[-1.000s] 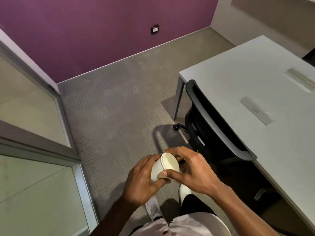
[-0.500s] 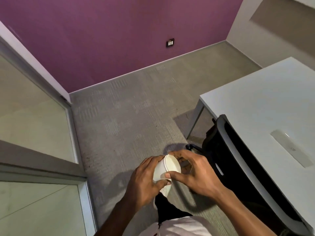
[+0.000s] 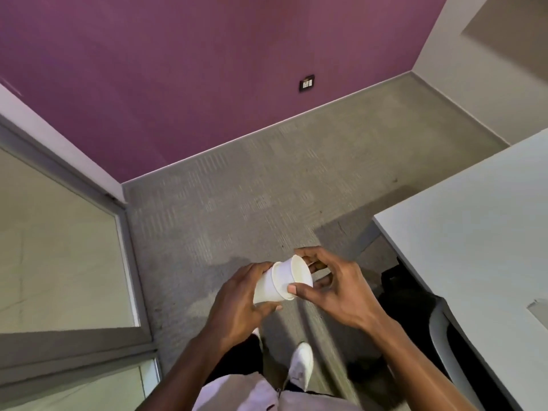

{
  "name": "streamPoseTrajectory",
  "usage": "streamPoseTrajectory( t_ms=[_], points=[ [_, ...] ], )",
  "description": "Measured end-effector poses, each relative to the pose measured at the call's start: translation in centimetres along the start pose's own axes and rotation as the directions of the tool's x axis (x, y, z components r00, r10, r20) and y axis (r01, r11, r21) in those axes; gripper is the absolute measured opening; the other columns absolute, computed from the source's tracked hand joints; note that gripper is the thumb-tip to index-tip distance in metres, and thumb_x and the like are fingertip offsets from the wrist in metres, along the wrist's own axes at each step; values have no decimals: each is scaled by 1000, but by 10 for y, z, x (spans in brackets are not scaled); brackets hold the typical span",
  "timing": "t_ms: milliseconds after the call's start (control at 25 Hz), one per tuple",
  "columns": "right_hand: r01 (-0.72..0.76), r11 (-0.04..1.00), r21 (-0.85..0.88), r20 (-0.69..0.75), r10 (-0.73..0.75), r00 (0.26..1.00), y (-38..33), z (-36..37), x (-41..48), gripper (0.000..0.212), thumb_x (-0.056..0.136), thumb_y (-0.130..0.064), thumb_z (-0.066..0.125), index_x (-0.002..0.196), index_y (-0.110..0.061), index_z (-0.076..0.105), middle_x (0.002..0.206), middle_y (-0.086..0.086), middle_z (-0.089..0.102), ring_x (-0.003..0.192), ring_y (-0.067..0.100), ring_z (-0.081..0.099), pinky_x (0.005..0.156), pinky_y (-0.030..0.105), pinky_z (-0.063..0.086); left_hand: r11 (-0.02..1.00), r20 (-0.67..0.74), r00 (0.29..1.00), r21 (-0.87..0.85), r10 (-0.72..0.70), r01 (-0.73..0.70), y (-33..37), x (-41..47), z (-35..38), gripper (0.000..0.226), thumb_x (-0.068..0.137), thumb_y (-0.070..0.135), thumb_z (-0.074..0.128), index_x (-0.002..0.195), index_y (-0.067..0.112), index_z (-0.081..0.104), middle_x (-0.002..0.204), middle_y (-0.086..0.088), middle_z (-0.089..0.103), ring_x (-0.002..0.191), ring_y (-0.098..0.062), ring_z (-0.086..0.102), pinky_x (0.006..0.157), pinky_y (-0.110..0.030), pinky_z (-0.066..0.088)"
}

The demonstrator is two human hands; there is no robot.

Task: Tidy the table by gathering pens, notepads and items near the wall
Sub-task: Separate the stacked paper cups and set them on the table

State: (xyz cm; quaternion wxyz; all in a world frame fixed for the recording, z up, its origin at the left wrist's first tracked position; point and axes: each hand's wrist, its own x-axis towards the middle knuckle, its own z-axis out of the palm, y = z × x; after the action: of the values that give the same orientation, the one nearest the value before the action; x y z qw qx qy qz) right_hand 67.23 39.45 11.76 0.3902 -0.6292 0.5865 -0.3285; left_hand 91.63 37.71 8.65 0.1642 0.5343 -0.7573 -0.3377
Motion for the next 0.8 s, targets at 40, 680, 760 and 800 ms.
streamPoseTrajectory(
  t_ms=[40, 680, 760, 800],
  points=[
    [-5, 1000, 13, -7, 6, 1000, 3, -4, 15, 61, 80, -48, 86, 134, -33, 64, 124, -16, 69, 107, 9, 68, 73, 32, 65, 1000, 3, 1000, -10, -5, 5, -6, 16, -4, 76, 77, 42, 94, 144, 34, 59, 138, 14, 67, 122, -9, 63, 98, -35, 58],
    [-227, 971, 74, -369, 238, 898, 6, -46, 231, 72, 71, -38, 95, 134, -40, 59, 130, -21, 65, 121, 7, 64, 92, 34, 62, 887, 384, 814, -29, 435, -460, -34, 353, -87, 72, 81, 35, 90, 145, 28, 57, 136, 10, 66, 123, -14, 62, 95, -34, 55],
    [-262, 962, 73, -418, 268, 868, 8, -54, 240, 70, 72, -45, 94, 133, -41, 59, 128, -22, 65, 118, 5, 64, 92, 31, 60, 877, 416, 786, -70, 458, -475, -26, 379, -85, 72, 82, 34, 90, 146, 26, 58, 136, 10, 67, 124, -14, 64, 98, -38, 57],
    [-277, 958, 79, -449, 282, 848, 11, -61, 244, 68, 73, -48, 93, 131, -42, 59, 127, -22, 65, 117, 5, 65, 92, 31, 60, 872, 435, 769, -85, 468, -483, -21, 396, -81, 72, 81, 34, 90, 145, 26, 59, 136, 11, 67, 125, -14, 64, 98, -39, 57]
  ],
)
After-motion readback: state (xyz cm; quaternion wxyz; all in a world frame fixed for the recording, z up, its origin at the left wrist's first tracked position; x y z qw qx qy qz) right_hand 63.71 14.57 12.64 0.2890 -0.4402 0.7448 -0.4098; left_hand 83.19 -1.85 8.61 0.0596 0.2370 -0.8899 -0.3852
